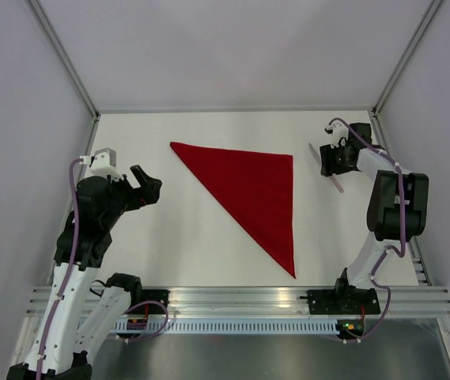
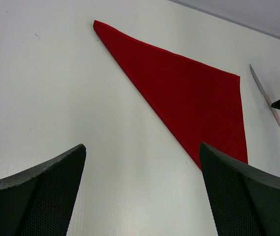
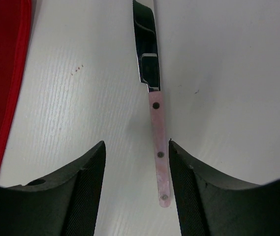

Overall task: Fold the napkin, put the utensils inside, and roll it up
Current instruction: Grab a utensil with the right arm, then place the utensil onto the napkin

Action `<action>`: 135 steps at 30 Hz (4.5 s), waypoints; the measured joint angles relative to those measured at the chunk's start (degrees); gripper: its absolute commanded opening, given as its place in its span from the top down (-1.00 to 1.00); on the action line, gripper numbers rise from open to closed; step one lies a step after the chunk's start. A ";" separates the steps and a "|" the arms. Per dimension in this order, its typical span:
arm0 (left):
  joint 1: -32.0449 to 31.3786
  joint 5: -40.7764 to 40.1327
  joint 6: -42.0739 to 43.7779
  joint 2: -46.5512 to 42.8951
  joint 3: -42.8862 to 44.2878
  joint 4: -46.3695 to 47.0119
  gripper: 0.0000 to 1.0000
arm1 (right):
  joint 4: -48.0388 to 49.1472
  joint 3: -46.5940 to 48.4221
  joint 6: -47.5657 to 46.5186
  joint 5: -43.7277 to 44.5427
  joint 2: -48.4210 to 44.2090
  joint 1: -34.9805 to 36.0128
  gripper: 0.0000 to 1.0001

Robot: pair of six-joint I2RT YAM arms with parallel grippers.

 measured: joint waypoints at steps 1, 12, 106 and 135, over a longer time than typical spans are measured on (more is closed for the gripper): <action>0.00 0.02 0.00 0.02 0.00 0.00 -0.99 | -0.17 -0.26 -0.39 -0.17 0.00 0.07 -0.18; 0.00 0.04 0.00 0.04 -0.02 0.00 -0.99 | 0.09 -0.59 -4.31 -0.22 2.49 -2.05 -0.16; 0.00 0.04 0.02 1.01 -0.20 0.00 -0.99 | 2.89 3.17 22.73 6.86 4.68 47.54 0.99; 0.00 0.07 0.02 1.03 -0.20 0.00 -0.99 | 2.75 3.17 22.86 5.60 6.69 47.63 0.99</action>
